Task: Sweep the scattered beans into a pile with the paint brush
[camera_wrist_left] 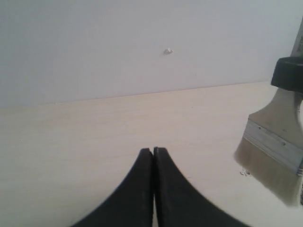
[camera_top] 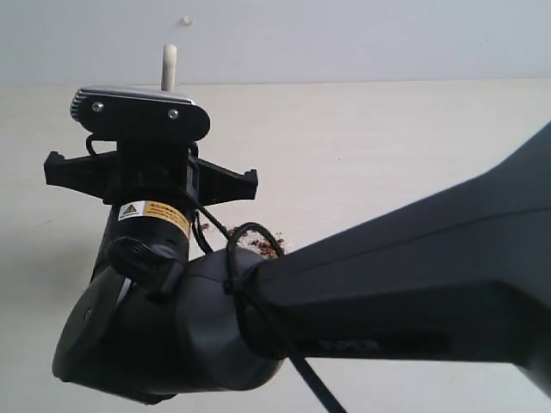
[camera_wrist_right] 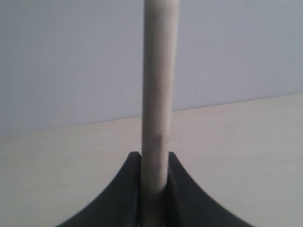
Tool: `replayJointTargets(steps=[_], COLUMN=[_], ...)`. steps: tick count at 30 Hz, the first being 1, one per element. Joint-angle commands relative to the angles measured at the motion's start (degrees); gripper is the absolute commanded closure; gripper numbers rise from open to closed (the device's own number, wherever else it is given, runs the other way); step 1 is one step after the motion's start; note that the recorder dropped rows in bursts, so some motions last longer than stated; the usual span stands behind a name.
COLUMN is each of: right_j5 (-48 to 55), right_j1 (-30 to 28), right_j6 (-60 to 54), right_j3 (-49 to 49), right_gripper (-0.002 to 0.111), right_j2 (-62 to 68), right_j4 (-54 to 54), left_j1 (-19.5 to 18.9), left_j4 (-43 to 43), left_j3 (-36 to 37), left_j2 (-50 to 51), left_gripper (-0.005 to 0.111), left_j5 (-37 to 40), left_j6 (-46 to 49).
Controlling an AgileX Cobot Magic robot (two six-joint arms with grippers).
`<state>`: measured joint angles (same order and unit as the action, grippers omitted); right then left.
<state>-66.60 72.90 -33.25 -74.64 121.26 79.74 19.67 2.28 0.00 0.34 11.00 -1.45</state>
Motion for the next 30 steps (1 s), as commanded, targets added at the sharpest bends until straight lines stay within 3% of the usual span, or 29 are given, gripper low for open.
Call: replayJointTargets(steps=[1, 7, 13, 21, 30], right_j5=[1.4, 6.5, 8.1, 3.1, -1.9], right_j1=[-3.1, -7.7, -8.4, -8.4, -8.2], right_j6=[7.7, 11.1, 7.7, -7.0, -8.8], right_j3=[-0.5, -2.4, -3.0, -3.0, -3.0], right_gripper=[0.108, 0.108, 0.108, 0.108, 0.108], right_j2=[2.5, 7.2, 8.6, 6.9, 6.5], right_j4=[-4.2, -4.1, -0.6, 7.9, 13.7], left_j1=[0.2, 0.2, 0.2, 0.2, 0.2], left_j4=[-0.5, -0.5, -0.5, -0.5, -0.5], left_j3=[0.0, 0.0, 0.0, 0.0, 0.0], left_j2=[-0.3, -0.3, -0.3, -0.3, -0.3], left_gripper=[0.107, 0.107, 0.107, 0.107, 0.107], left_j5=[-0.3, -0.3, -0.3, -0.3, -0.3], left_j6=[-0.3, -0.3, -0.3, -0.3, -0.3])
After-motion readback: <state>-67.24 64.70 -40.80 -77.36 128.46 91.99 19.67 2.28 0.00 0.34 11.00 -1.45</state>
